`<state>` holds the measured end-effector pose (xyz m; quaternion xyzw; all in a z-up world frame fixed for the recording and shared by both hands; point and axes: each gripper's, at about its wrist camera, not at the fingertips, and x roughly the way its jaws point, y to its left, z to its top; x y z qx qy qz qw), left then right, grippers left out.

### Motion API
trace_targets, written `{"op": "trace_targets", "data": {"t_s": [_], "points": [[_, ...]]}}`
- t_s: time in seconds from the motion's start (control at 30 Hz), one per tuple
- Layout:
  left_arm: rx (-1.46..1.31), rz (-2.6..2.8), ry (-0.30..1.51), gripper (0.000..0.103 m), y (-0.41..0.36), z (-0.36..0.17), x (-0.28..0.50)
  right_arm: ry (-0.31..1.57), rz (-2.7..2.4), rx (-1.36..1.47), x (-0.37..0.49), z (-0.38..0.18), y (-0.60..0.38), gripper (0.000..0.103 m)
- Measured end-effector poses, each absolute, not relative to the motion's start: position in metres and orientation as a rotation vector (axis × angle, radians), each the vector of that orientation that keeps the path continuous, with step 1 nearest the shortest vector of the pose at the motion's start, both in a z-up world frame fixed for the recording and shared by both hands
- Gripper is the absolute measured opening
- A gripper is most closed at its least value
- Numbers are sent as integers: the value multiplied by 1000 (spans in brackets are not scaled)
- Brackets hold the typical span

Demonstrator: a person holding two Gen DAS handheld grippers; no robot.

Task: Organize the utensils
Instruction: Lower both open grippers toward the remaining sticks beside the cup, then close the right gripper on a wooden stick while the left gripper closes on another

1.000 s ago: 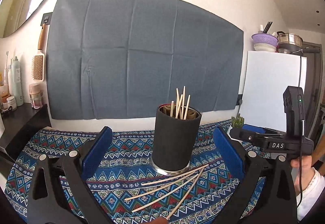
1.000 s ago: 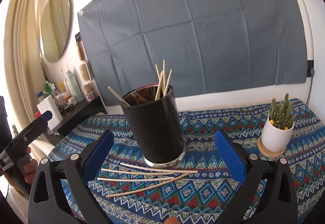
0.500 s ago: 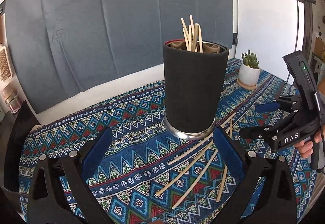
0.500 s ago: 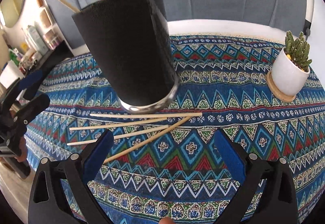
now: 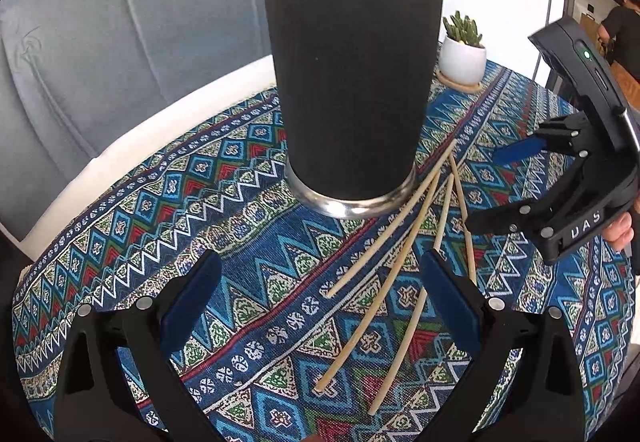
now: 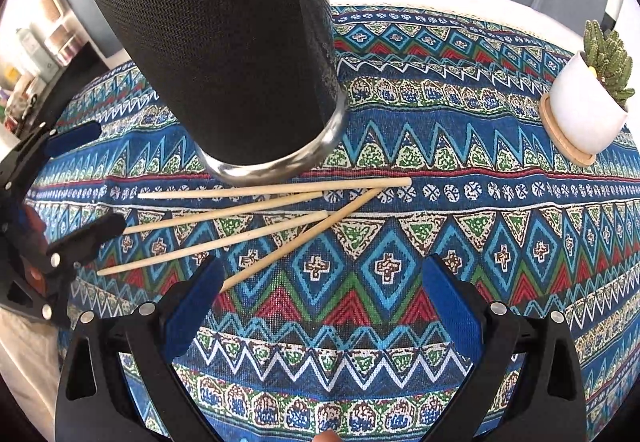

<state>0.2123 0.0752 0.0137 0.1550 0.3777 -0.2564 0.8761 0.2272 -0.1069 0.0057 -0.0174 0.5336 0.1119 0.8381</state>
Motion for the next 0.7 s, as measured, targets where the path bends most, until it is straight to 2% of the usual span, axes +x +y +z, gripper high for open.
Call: {"op": "trace_targets", "data": {"t_s": [0.1, 0.17, 0.33, 0.4, 0.5, 0.57, 0.63, 0.7], "points": [[368, -546, 803, 89, 71, 8, 211, 1135, 211, -50, 230, 1, -99, 95], [385, -551, 828, 78, 71, 4, 210, 1131, 197, -71, 231, -1, -94, 95], [482, -555, 832, 76, 63, -8, 196, 1114, 177, -99, 225, -5, -81, 95], [470, -559, 847, 72, 63, -6, 195, 1102, 183, -100, 221, -6, -77, 96], [445, -579, 865, 57, 62, -3, 192, 1066, 189, -100, 212, -10, -71, 96], [446, -603, 870, 34, 57, -2, 186, 1061, 196, -104, 201, -11, -74, 96], [430, -618, 880, 20, 55, -2, 182, 1064, 216, -114, 192, -11, -76, 95], [429, -605, 881, 17, 52, -1, 178, 1058, 234, -130, 184, -11, -78, 94]]}}
